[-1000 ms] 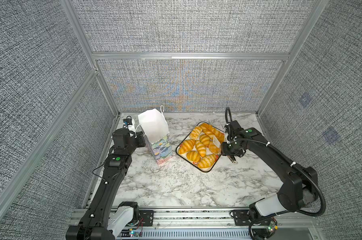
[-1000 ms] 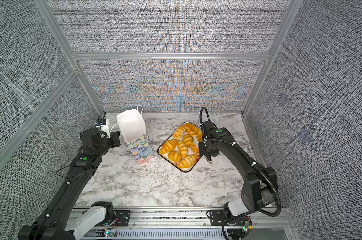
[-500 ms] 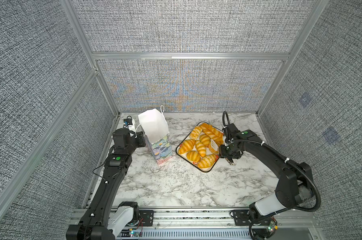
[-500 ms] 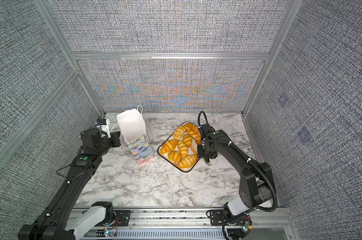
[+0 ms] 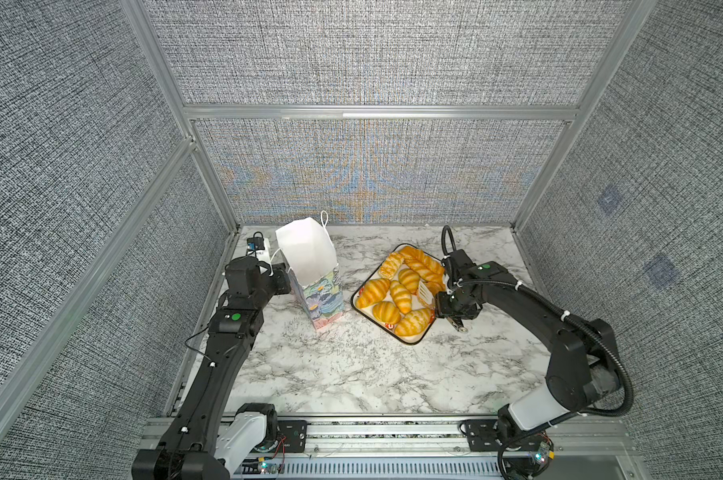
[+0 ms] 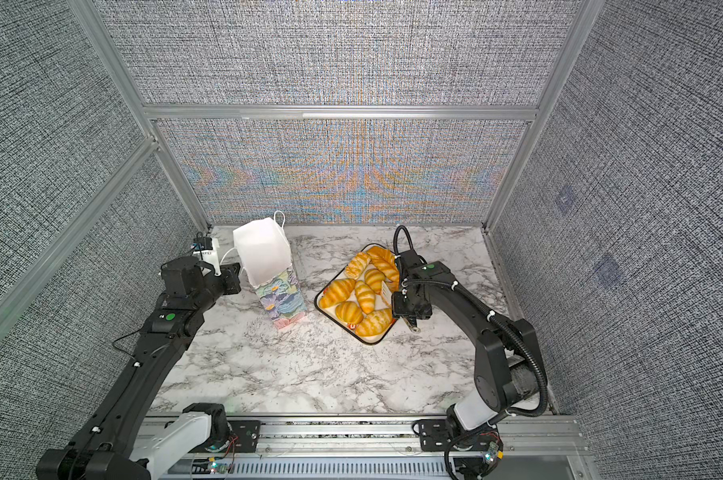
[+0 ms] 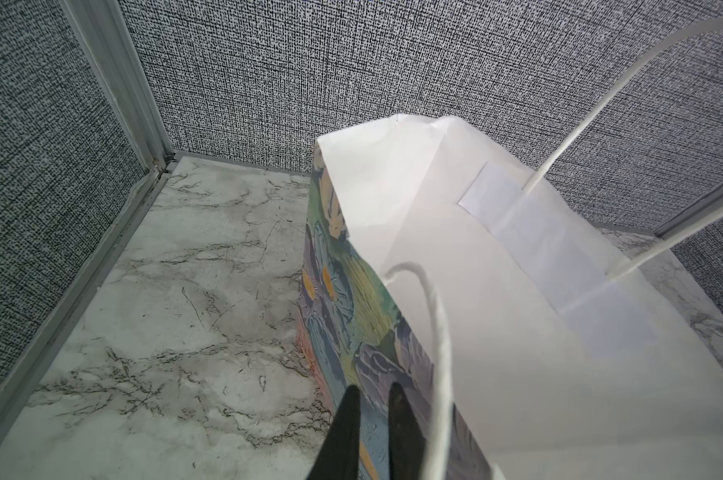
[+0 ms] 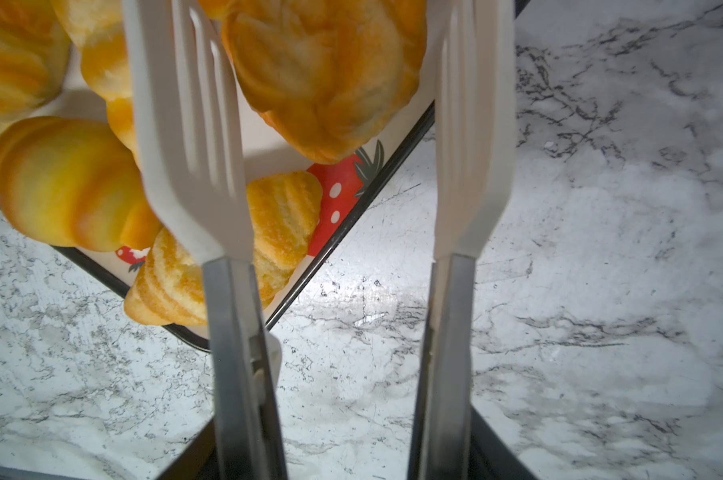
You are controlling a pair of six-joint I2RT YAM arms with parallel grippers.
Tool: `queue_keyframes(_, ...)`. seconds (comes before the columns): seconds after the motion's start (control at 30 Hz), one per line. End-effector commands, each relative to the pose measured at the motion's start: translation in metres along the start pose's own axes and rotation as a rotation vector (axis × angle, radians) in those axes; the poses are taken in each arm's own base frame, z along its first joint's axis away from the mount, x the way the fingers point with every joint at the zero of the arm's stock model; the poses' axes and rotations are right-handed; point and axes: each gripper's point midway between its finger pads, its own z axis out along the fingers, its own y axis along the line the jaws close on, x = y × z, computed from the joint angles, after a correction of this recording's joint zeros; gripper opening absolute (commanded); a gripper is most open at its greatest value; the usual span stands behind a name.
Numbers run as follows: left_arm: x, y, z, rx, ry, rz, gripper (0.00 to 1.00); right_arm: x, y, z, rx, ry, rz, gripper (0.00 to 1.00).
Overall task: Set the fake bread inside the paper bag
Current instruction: 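Lower the tongs onto the braided bread and pinch it with the right gripper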
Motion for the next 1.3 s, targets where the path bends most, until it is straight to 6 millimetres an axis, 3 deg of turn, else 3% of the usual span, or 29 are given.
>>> queue_keyframes(0.0,-0.006,-0.003,-0.001,0.014,-0.020,0.004,0.17,-0.001,0.003,0.000,-0.016,-0.006,0.006,0.61)
queue_keyframes(0.93,-0.004,-0.002,0.001,0.013,-0.011,0.003,0.17,-0.005,-0.001,0.014,0.050,0.014,-0.016,0.62)
queue_keyframes(1.27,-0.004,-0.002,0.001,0.013,-0.009,0.002,0.17,-0.005,-0.001,0.012,0.079,0.008,-0.033,0.53)
